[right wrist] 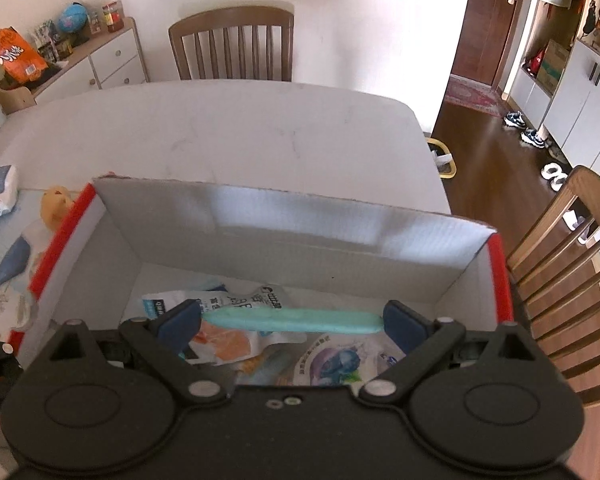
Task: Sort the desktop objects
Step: 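Lower into the box and open the left tool while the right releases the stick, then withdraw both tools from the box toward the wipe pack and yellow toy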
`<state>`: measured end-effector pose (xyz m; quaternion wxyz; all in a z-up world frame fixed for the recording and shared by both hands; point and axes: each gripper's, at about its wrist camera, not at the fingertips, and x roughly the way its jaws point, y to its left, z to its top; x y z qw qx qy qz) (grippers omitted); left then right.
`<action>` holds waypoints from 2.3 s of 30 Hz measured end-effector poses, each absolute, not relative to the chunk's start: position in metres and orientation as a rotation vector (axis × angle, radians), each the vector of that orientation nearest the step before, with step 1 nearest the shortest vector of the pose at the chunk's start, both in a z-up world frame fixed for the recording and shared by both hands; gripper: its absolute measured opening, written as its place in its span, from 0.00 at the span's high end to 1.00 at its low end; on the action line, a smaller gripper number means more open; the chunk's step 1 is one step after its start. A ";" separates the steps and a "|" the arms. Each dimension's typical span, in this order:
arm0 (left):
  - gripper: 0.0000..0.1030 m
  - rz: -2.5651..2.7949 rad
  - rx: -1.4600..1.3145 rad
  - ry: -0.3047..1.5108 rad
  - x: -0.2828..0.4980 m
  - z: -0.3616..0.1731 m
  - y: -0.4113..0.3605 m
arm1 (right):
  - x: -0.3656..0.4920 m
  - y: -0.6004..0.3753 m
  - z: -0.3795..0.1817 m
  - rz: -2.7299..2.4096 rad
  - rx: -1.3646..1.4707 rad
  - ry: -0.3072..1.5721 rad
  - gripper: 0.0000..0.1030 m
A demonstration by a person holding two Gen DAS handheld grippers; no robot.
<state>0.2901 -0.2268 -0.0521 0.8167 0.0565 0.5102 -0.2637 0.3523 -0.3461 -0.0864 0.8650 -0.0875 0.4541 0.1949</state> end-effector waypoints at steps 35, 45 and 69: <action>0.01 -0.623 0.066 0.803 0.226 -0.001 -0.129 | 0.244 -0.321 -0.003 0.332 -0.007 0.563 0.00; 0.00 -0.574 0.013 0.751 0.216 0.009 -0.070 | 0.233 -0.297 0.004 0.298 0.079 0.527 0.00; 0.00 -0.366 -0.068 0.703 0.223 -0.011 0.086 | 0.228 -0.162 -0.006 0.383 -0.085 0.551 0.00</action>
